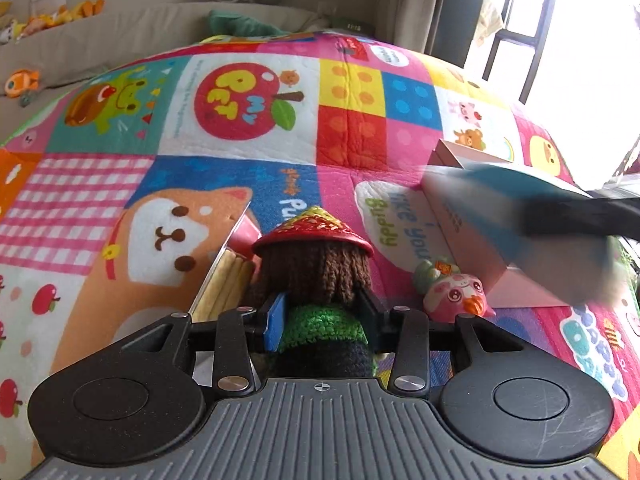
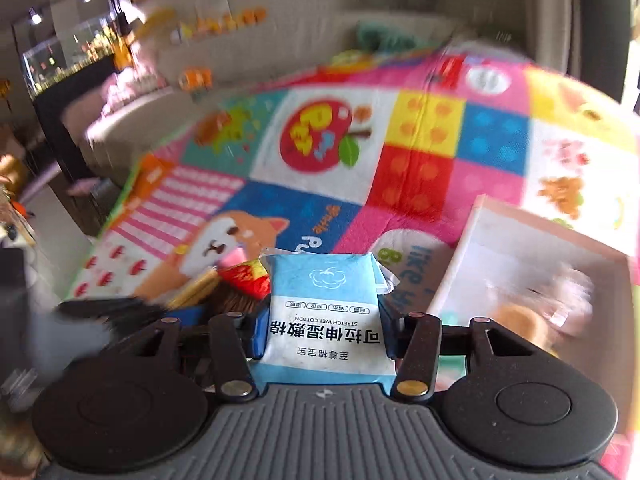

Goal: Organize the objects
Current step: 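Carry the knitted doll into the box with the left tool while the right tool carries the packet toward it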

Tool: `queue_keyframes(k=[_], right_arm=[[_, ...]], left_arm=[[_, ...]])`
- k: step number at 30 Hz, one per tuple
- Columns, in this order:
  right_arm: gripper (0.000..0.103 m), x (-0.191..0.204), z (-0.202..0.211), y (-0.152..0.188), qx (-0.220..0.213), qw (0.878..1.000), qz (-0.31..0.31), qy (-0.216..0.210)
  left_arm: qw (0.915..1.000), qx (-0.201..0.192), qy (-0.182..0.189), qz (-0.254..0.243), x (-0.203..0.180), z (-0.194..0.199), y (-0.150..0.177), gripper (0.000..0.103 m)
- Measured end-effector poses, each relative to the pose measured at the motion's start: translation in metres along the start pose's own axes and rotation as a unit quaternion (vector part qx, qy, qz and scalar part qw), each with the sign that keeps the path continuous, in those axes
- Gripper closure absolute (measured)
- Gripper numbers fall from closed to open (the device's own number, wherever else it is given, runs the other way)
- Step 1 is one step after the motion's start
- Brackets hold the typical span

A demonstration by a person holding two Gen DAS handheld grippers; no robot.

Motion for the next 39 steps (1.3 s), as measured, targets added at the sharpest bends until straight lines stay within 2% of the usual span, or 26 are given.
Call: queue_keyframes(k=[3, 5, 8, 13, 14, 16, 18, 20, 24, 27, 30, 33, 37, 39], right_arm=[[0.053, 0.000, 0.040, 0.031, -0.012, 1.000, -0.006, 0.014], [0.053, -0.004, 0.054, 0.060, -0.010, 0.999, -0.011, 0.048], [0.053, -0.014, 0.063, 0.102, 0.004, 0.994, -0.020, 0.108], [0.049, -0.030, 0.067, 0.146, 0.003, 0.988, -0.059, 0.146], [0.046, -0.031, 0.068, 0.149, -0.004, 0.987, -0.069, 0.143], [0.023, -0.034, 0.070, 0.157, -0.023, 0.987, -0.088, 0.132], [0.014, -0.037, 0.069, 0.162, -0.039, 0.987, -0.097, 0.124], [0.012, -0.040, 0.062, 0.165, -0.039, 0.987, -0.106, 0.118], [0.000, -0.041, 0.048, 0.175, -0.042, 0.987, -0.114, 0.108], [0.000, -0.032, 0.044, 0.179, -0.039, 0.988, -0.092, 0.120], [0.000, -0.032, 0.046, 0.181, -0.042, 0.988, -0.092, 0.115], [0.000, -0.037, 0.050, 0.182, -0.048, 0.989, -0.103, 0.096], [0.000, -0.035, 0.051, 0.180, -0.011, 0.995, -0.060, 0.076], [0.000, -0.034, 0.059, 0.180, -0.021, 0.995, -0.051, 0.087]], left_arm=[[1.0000, -0.003, -0.006, 0.000, -0.003, -0.003, -0.001, 0.058], [0.9999, -0.004, -0.011, 0.001, -0.006, -0.005, -0.002, 0.057], [0.9997, -0.003, -0.023, -0.011, -0.013, -0.008, -0.005, 0.056], [0.9994, -0.004, -0.029, -0.016, -0.015, -0.008, -0.002, 0.056], [0.9995, -0.006, -0.027, -0.014, -0.013, -0.006, 0.000, 0.055], [0.9996, -0.011, -0.023, -0.010, -0.011, -0.005, 0.003, 0.055], [0.9996, -0.014, -0.021, -0.015, -0.012, -0.006, 0.003, 0.055], [0.9996, -0.005, -0.022, -0.015, -0.012, -0.011, 0.000, 0.050], [0.9983, 0.056, -0.015, -0.004, -0.013, -0.031, -0.004, 0.042], [0.9981, 0.059, -0.017, -0.011, -0.015, -0.037, -0.006, 0.040], [0.9981, 0.061, -0.015, 0.003, -0.018, -0.033, -0.003, 0.045], [0.9975, 0.065, 0.023, -0.013, -0.032, -0.017, 0.010, 0.046], [0.9920, 0.078, 0.074, -0.066, -0.059, 0.018, 0.038, 0.047], [0.9881, 0.084, 0.095, -0.087, -0.066, 0.033, 0.051, 0.047]])
Point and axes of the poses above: each gripper's, at about its wrist camera, not at the fingertips, and z roughly against the way its jaws point, x to its left, y to its underside, the point moved 3 cm from there along -z, roughly the way its jaws point, and after that the axes turned 13 degrees about -y, right-handed, at the moved point
